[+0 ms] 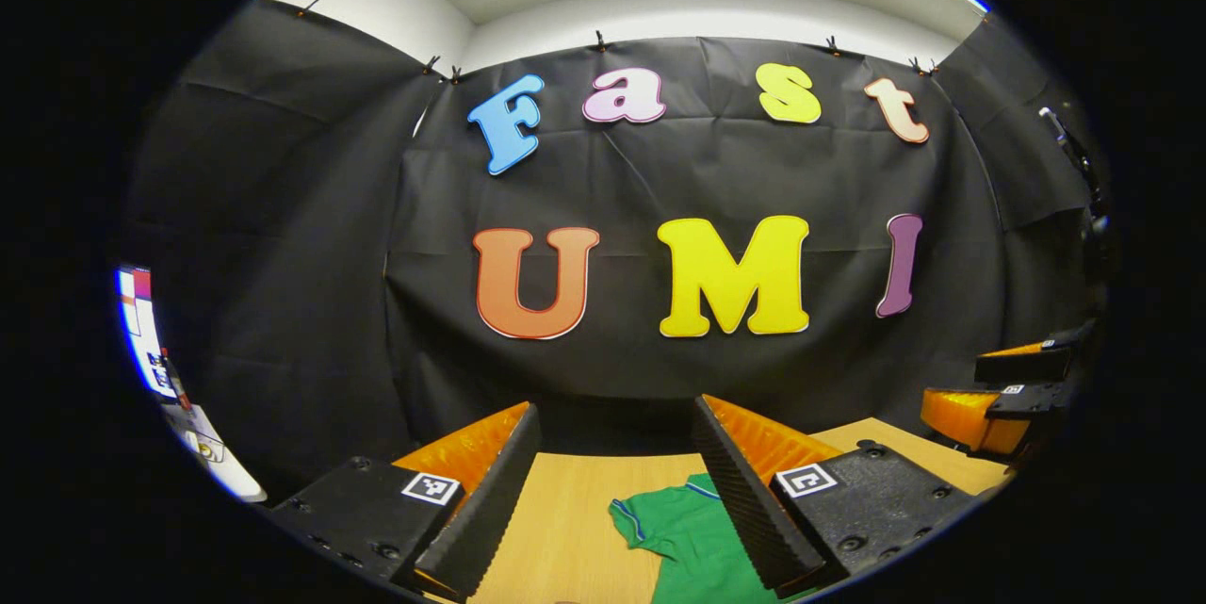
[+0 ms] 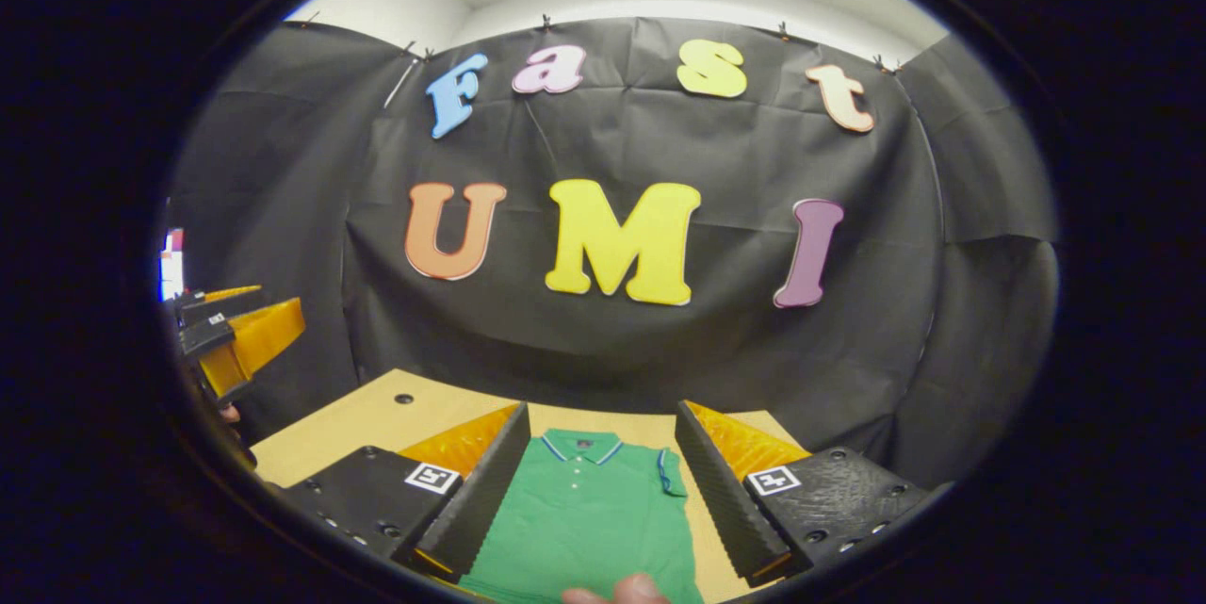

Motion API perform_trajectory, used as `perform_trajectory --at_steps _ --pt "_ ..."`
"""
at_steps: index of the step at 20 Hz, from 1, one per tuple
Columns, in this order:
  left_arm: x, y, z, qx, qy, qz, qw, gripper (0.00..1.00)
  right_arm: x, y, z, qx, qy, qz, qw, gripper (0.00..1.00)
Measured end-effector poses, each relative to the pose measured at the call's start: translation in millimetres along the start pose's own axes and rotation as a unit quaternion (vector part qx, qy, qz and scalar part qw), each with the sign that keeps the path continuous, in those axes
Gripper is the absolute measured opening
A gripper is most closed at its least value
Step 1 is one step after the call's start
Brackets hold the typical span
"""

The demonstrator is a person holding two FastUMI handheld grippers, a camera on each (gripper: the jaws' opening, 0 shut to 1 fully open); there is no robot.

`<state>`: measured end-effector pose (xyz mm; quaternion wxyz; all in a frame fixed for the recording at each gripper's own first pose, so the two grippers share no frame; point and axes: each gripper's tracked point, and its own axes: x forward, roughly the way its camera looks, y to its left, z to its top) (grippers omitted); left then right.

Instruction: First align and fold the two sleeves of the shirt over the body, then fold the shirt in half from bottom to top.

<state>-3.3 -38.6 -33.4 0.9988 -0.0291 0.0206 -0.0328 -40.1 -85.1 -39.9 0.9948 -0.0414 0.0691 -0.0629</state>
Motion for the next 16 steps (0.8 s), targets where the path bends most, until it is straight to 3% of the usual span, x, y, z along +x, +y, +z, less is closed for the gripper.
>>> perform_trajectory --at_steps 8,16 --pt "25 -29 -13 0.001 0.029 0.016 0.999 1.0 75 -59 -79 -0.025 0.103 -0.001 0.994 0.95" --pt "36 -35 -18 0.025 0.052 0.067 0.996 1.0 195 -96 -203 -0.04 0.244 0.016 0.969 0.96"
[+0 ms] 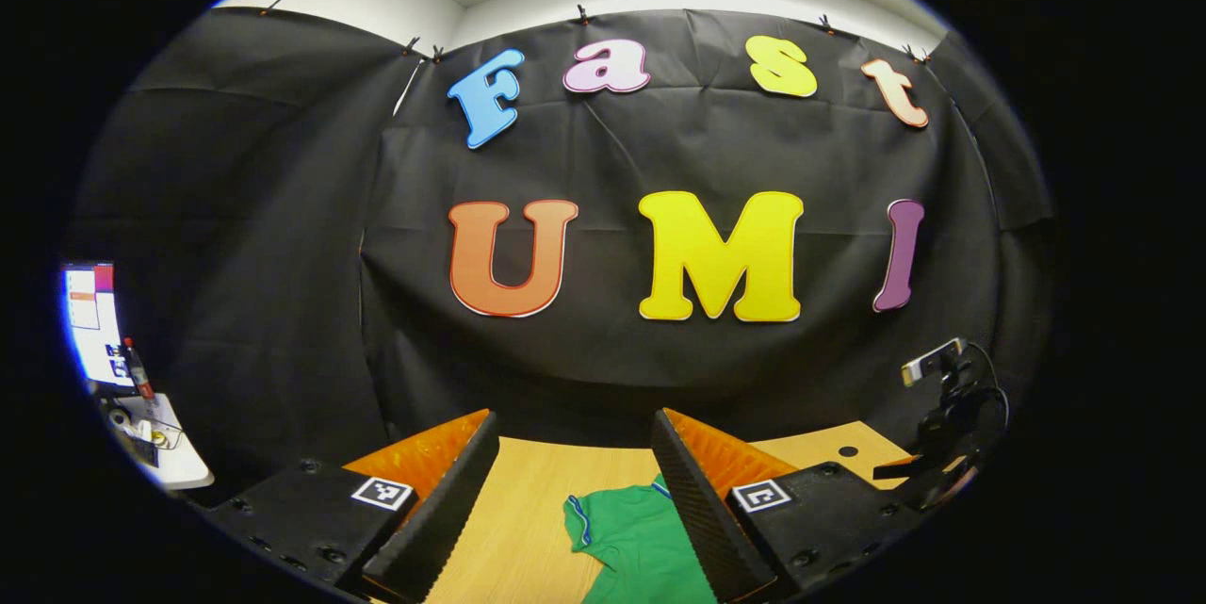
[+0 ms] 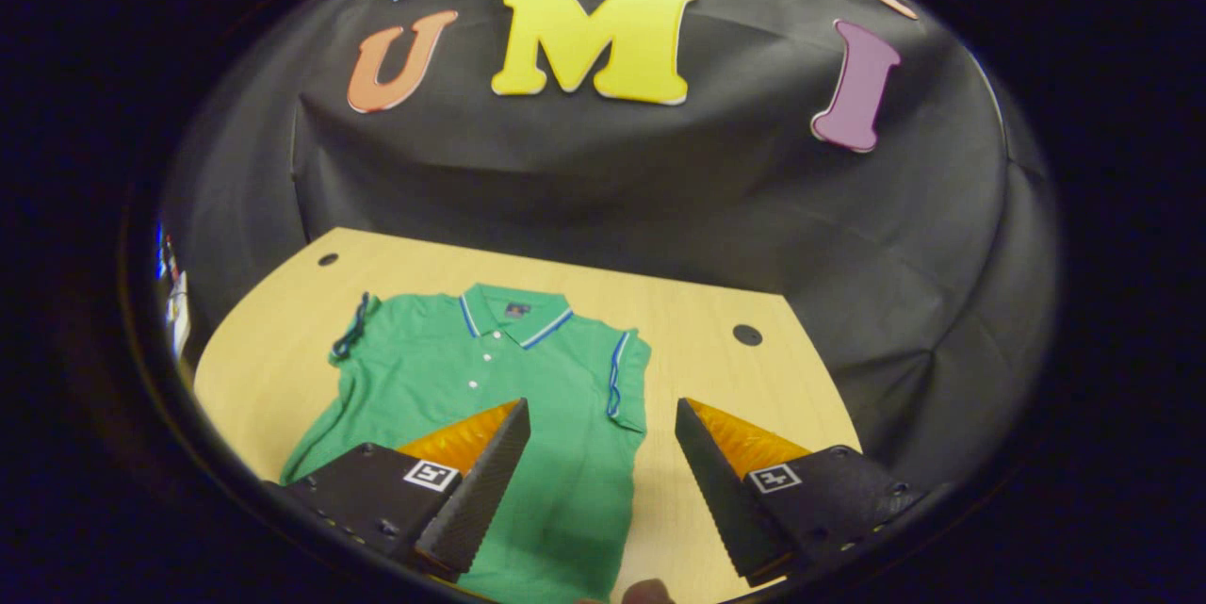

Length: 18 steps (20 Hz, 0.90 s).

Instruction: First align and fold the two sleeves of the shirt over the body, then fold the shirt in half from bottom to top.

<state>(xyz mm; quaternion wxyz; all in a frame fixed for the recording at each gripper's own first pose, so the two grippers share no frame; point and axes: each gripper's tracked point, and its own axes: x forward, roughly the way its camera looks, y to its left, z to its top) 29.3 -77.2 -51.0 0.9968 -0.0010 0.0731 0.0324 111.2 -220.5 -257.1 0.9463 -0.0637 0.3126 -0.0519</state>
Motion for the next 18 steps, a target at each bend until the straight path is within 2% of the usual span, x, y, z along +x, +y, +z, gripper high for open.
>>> perform_trajectory --at_steps 6,9,12,13,15,16,17,18 --pt "9 3 -2 0.003 0.013 0.024 1.0 1.0 92 -9 -27 -0.031 0.063 0.005 0.998 0.96" --pt "12 -4 -9 0.008 0.025 0.023 0.999 1.0 120 -10 -39 -0.054 0.085 0.016 0.995 0.94" --pt "16 -9 -11 0.018 0.027 0.021 0.999 1.0 142 -14 -45 -0.05 0.099 0.019 0.994 0.9" --pt "17 -11 -13 0.018 0.03 0.019 0.999 1.0 148 -14 -46 -0.049 0.105 0.022 0.993 0.77" --pt "20 -15 -17 0.021 0.039 0.018 0.999 1.0 154 -14 -52 -0.038 0.123 0.034 0.991 0.72" --pt "21 -17 -18 0.025 0.04 0.018 0.999 1.0 156 -12 -56 -0.029 0.132 0.042 0.99 0.65" --pt "22 -17 -16 0.027 0.039 0.017 0.999 1.0 156 -10 -55 -0.018 0.133 0.052 0.99 0.51" --pt "23 -19 -14 0.029 0.036 0.015 0.999 1.0 156 -13 -57 -0.016 0.137 0.052 0.989 0.46"
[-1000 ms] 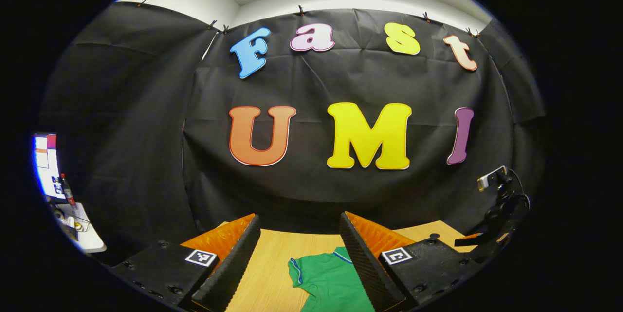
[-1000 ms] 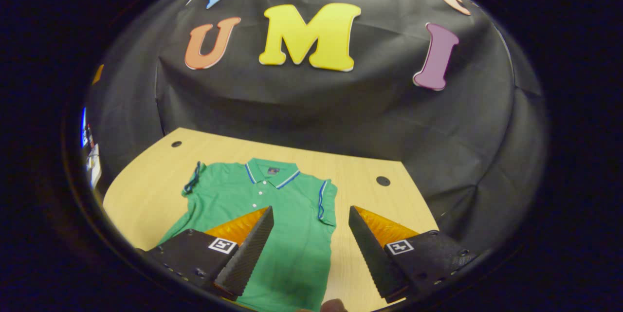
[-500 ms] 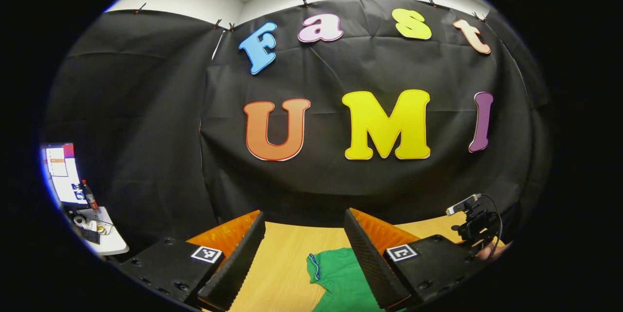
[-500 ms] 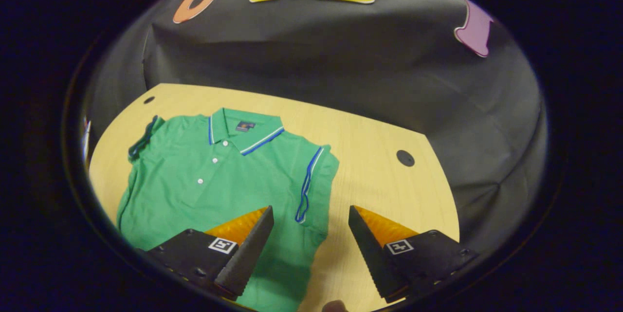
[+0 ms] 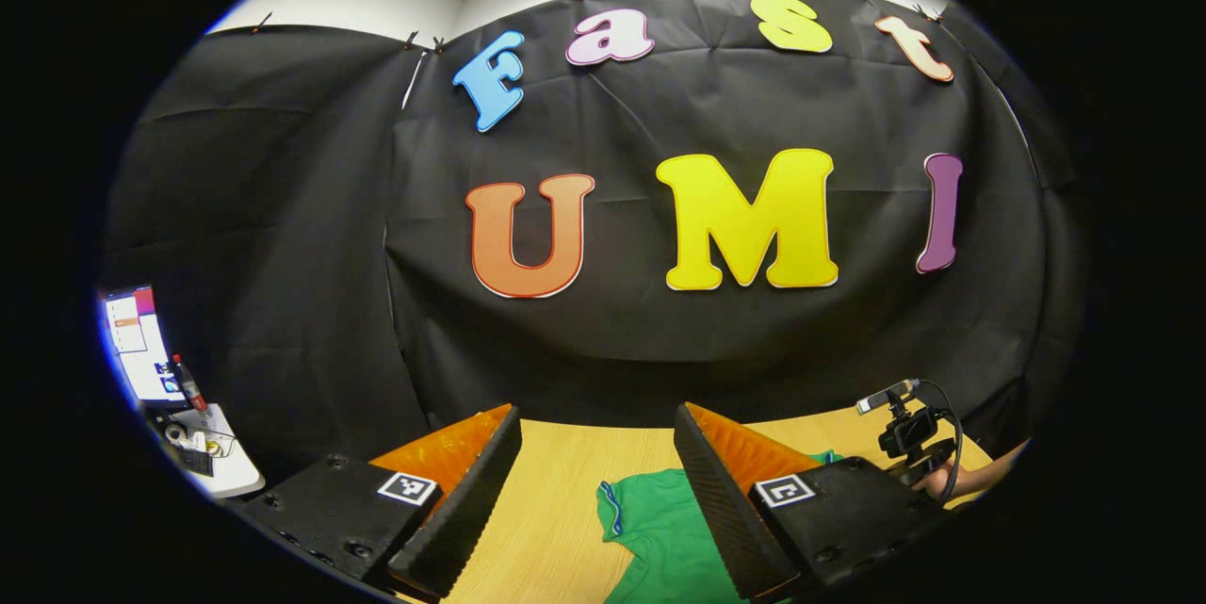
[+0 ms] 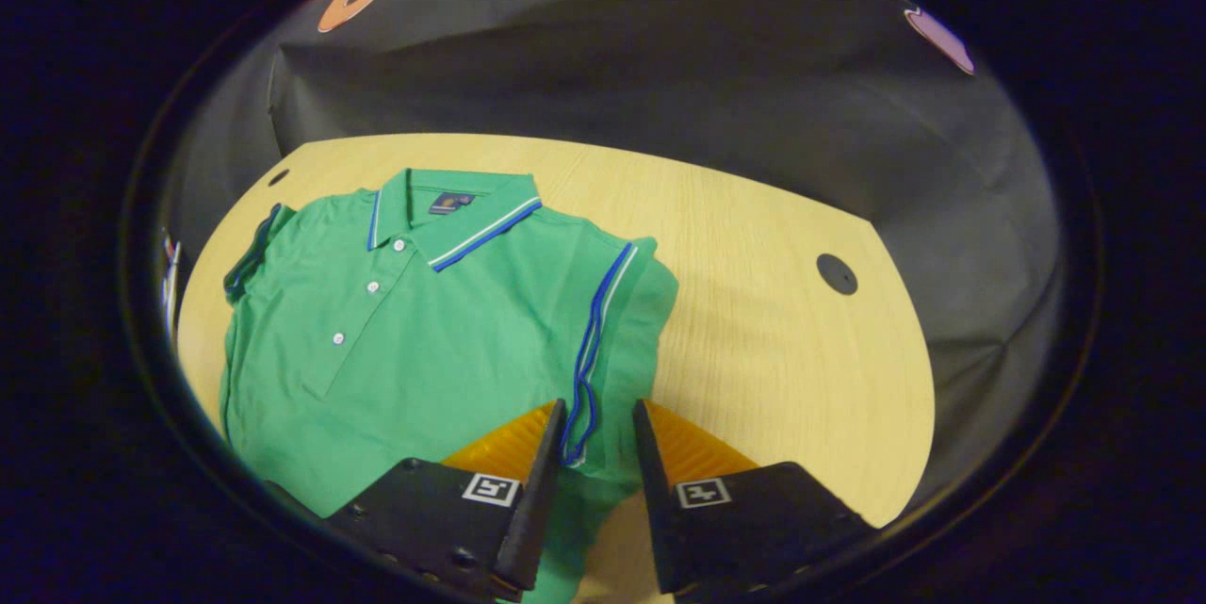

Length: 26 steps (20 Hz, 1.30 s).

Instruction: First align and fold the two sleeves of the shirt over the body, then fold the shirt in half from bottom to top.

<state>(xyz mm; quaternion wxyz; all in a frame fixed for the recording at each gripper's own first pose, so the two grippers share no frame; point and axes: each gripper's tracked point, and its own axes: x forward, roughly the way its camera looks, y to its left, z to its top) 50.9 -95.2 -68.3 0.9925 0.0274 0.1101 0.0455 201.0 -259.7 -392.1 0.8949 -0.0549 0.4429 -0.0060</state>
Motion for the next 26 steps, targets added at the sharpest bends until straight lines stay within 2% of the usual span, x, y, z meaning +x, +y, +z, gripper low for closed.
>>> perform_trajectory --at_steps 3,8,9,17,21,26 --pt "6 -6 -3 0.001 0.003 -0.007 1.0 1.0 -6 1 0 0.007 0.002 0.009 1.0 0.11" --pt "11 -16 -5 -0.007 0.005 -0.021 1.0 1.0 -21 -2 4 0.021 -0.011 0.019 1.0 0.11" --pt "11 -17 -6 -0.009 0.007 -0.023 1.0 1.0 -19 -1 7 0.027 -0.009 0.024 0.999 0.0" --pt "15 -23 -5 -0.01 0.005 -0.035 0.999 1.0 -51 1 27 0.06 -0.047 0.02 0.997 0.0" --pt "12 -16 -4 -0.012 0.001 -0.032 0.999 1.0 -65 25 52 0.039 -0.072 0.017 0.997 0.0" --pt "4 9 -6 -0.019 0.004 -0.009 1.0 1.0 -67 84 69 0.019 -0.07 0.036 0.997 0.0"
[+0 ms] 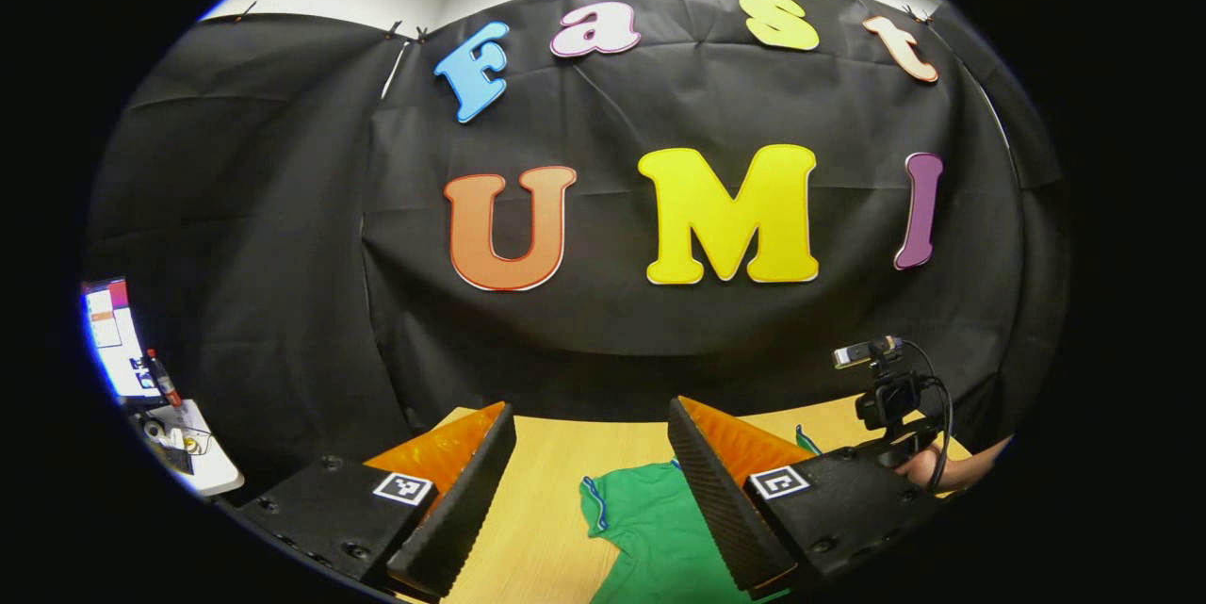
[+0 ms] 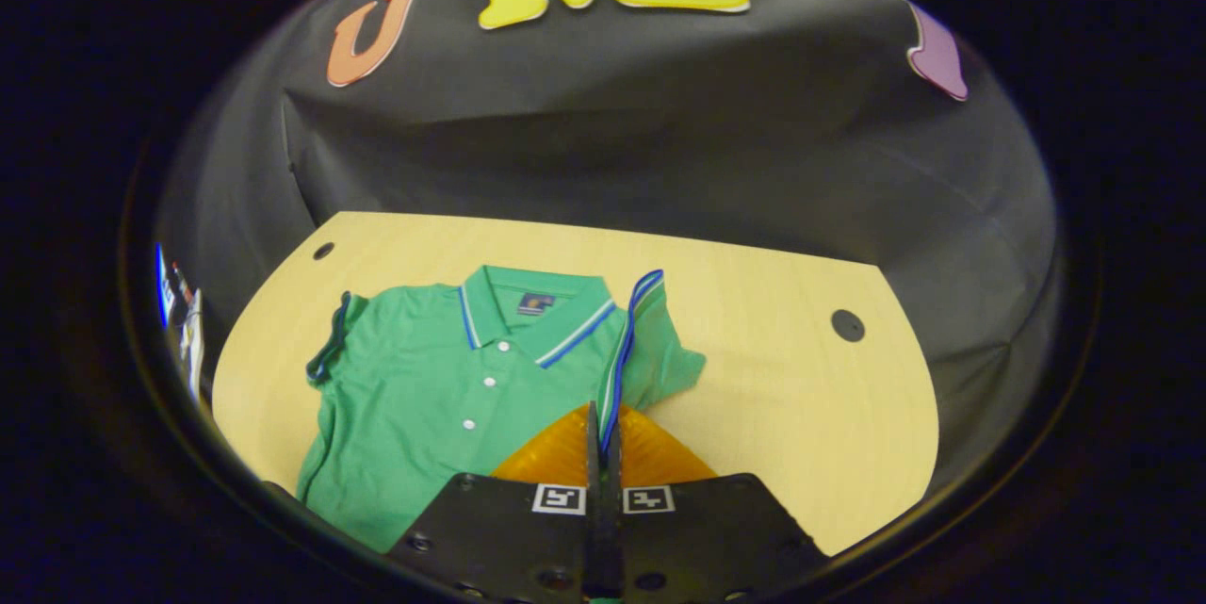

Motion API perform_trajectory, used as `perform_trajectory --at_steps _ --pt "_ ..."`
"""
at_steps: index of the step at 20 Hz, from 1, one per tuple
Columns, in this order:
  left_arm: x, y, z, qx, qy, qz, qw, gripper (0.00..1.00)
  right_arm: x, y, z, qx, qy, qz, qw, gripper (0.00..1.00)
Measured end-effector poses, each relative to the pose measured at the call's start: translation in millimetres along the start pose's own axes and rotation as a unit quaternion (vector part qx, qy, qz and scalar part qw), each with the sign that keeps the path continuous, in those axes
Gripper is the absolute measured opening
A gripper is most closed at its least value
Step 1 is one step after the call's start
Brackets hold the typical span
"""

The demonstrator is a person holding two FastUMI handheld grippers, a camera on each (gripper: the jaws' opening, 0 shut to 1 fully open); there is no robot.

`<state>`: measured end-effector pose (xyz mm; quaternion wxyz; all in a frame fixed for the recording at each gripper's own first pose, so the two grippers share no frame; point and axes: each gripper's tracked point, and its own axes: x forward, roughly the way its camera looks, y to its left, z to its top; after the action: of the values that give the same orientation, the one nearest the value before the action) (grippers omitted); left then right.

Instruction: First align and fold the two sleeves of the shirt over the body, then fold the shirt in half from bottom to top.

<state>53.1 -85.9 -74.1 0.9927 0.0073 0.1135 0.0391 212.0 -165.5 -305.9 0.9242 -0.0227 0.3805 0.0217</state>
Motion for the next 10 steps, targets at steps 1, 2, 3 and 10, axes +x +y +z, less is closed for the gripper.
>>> perform_trajectory --at_steps 1,2,3,10 --pt "-2 6 -2 -0.002 0.001 0.005 1.0 1.0 2 12 2 -0.003 0.003 0.005 1.0 0.0" --pt "-4 11 -4 -0.004 0.003 0.009 1.0 1.0 2 23 2 -0.009 0.005 0.012 1.0 0.01" --pt "-5 16 -4 -0.004 0.005 0.014 1.0 1.0 1 31 6 -0.015 0.004 0.014 1.0 0.08" --pt "-9 35 -11 -0.02 0.008 0.017 1.0 1.0 -48 60 21 0.021 -0.042 0.023 0.999 0.89"
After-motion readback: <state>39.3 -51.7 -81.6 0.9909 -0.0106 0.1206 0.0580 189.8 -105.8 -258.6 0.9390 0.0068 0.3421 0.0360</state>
